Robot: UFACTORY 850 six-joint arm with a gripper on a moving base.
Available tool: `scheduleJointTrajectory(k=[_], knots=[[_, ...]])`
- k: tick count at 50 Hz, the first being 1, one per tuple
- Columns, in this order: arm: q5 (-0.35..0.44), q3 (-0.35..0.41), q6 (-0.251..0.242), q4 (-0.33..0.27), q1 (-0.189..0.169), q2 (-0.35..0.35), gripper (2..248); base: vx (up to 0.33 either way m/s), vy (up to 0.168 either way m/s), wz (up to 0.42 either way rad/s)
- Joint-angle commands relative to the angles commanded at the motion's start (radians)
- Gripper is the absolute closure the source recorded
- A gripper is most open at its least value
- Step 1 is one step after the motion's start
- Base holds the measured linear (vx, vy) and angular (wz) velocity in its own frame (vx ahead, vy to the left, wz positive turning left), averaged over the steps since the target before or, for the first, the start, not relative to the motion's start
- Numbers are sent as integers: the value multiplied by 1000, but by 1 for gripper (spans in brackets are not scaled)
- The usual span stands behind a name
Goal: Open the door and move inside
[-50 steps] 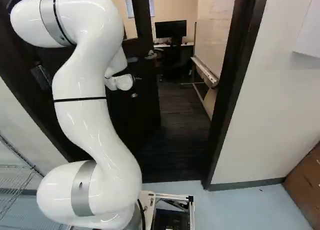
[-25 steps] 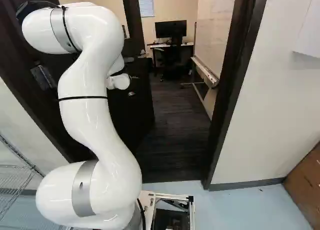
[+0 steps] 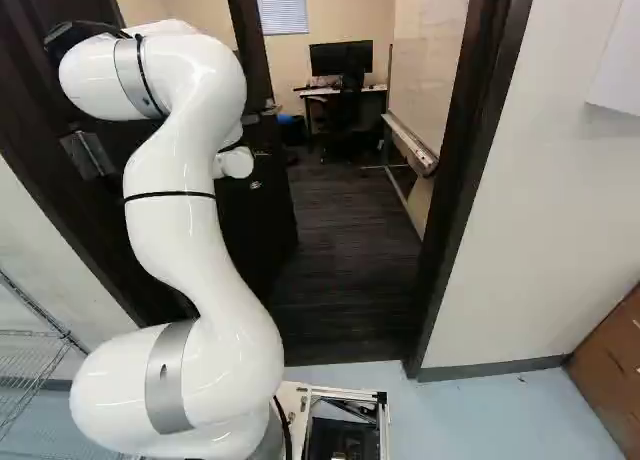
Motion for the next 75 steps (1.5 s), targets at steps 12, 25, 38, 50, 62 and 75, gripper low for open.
scheduleJointTrajectory(k=[12, 25, 38, 50, 62, 75], knots=[[0, -31, 0, -21, 24, -23, 3, 0, 0, 0], [0, -64, 0, -44, 50, -46, 3, 0, 0, 0], [-2, -100, 0, -70, 77, -72, 3, 0, 0, 0], [-12, -129, 0, -108, 96, -93, 3, 0, 0, 0], [-24, -158, 0, -152, 114, -113, 3, 0, 0, 0], [-33, -191, 0, -195, 133, -136, 3, 0, 0, 0]])
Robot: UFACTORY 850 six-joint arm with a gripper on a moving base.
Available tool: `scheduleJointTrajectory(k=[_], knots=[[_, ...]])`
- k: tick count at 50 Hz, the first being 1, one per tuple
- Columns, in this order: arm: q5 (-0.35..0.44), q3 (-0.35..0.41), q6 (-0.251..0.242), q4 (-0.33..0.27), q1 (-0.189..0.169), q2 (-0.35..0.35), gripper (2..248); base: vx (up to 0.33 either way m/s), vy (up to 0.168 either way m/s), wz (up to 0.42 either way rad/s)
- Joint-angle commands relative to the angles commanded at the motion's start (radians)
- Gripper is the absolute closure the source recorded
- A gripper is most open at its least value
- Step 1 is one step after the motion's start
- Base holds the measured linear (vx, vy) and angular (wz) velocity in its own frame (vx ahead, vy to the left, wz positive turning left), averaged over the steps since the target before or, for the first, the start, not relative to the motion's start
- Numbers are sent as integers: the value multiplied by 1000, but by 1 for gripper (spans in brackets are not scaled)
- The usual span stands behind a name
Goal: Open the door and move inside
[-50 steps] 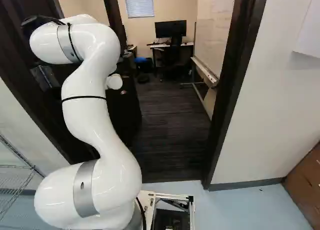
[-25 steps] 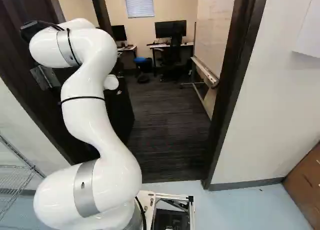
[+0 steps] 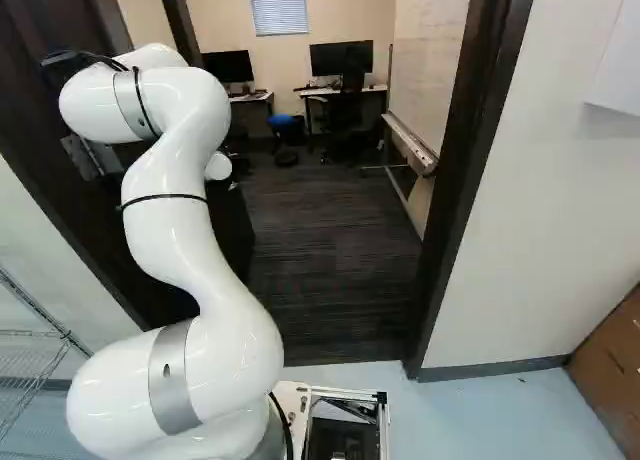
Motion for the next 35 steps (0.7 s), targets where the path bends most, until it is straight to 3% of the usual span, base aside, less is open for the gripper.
scheduleJointTrajectory(k=[35], knots=[[-1, -51, 0, -20, 26, -36, 3, 0, 0, 0]])
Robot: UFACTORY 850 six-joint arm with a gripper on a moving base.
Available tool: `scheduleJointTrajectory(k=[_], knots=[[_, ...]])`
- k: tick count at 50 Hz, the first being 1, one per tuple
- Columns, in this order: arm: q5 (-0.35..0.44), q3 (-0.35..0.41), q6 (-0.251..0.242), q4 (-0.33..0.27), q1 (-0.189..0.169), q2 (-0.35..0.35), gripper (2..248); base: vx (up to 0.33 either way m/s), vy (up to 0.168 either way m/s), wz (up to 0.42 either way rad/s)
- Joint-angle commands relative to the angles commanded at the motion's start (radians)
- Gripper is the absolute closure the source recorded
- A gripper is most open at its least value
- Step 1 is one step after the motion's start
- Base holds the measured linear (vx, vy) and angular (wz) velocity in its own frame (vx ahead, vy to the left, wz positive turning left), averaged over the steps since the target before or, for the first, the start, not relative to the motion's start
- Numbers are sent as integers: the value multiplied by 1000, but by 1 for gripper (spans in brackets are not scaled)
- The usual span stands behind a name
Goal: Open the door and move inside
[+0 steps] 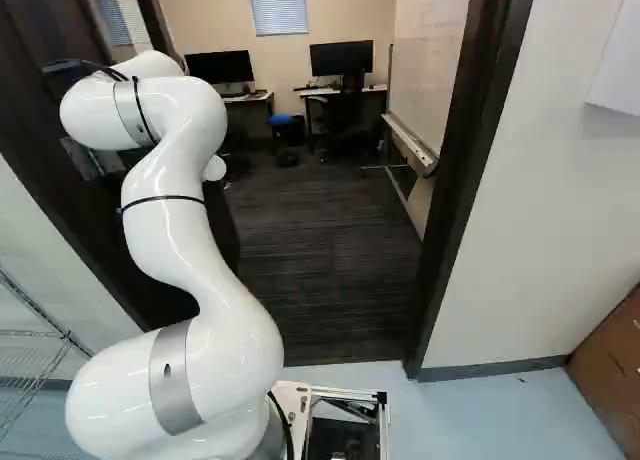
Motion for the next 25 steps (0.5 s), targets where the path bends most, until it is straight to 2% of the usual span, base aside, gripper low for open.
scheduleJointTrajectory(k=[25], knots=[[0, 78, 0, 0, -37, 55, 3, 0, 0, 0]])
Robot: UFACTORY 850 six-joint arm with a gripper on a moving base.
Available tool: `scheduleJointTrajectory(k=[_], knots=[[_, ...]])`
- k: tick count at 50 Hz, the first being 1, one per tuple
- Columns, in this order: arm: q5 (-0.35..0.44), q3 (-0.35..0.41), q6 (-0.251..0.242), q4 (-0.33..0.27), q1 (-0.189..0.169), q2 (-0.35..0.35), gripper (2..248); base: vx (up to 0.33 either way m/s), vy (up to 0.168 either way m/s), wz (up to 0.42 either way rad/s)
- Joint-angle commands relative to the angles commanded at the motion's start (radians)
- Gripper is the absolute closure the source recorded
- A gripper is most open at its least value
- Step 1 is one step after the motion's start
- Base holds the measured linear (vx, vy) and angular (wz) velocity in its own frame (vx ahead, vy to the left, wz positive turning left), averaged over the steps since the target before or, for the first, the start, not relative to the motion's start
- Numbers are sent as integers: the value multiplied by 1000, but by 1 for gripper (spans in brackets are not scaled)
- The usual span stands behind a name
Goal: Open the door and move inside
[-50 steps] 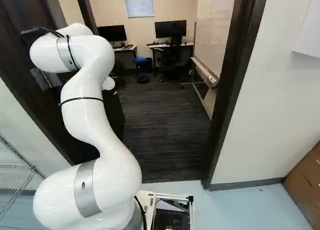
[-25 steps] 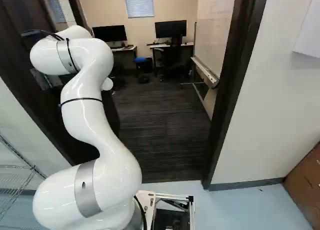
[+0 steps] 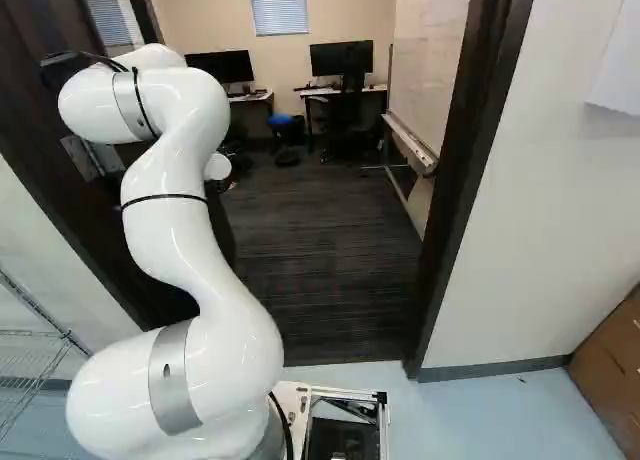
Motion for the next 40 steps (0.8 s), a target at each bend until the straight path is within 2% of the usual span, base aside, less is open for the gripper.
scheduleJointTrajectory(k=[23, 40], knots=[[0, 86, 0, 1, -46, 61, 3, 0, 0, 0], [0, 143, 0, 27, -82, 102, 3, 0, 0, 0]])
